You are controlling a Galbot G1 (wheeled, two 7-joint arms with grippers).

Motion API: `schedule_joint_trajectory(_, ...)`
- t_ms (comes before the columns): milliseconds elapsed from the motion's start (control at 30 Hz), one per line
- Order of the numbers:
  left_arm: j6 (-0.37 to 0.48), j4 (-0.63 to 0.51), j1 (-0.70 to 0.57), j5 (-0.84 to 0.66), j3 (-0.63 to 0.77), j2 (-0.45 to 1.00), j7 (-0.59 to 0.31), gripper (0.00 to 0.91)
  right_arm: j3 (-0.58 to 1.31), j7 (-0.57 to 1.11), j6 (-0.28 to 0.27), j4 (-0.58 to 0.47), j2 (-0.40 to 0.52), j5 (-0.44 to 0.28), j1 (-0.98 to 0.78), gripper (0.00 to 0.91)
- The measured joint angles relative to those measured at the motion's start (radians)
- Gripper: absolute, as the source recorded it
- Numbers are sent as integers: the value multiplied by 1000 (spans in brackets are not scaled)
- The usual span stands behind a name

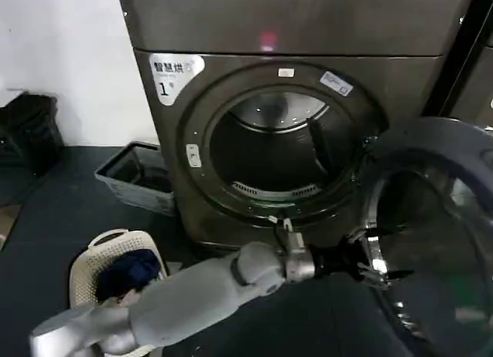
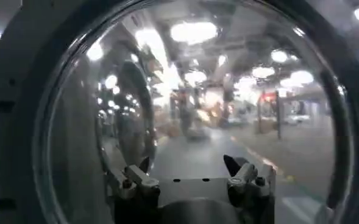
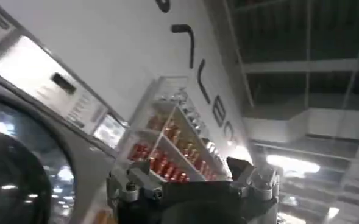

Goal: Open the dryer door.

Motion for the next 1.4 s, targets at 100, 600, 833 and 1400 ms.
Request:
schedule_joint_trajectory(100,0,31,-5,4,-2,-38,-3,907,36,-1,0,-3,-10,5,-18,907)
schedule_joint_trajectory(600,-11,172,-42,23,-5,-170,-9,907,85,1,-22,5,-23,33,-52,907)
schedule_joint_trajectory(833,-18,207,-55,31,-18,-197,-18,907,82,-1,-20,9,-25,34,-51,907)
schedule_joint_trajectory(1400,-44,259,-85,34,-27,-250,-27,907,85,-5,-19,9,-37,33,-52,907)
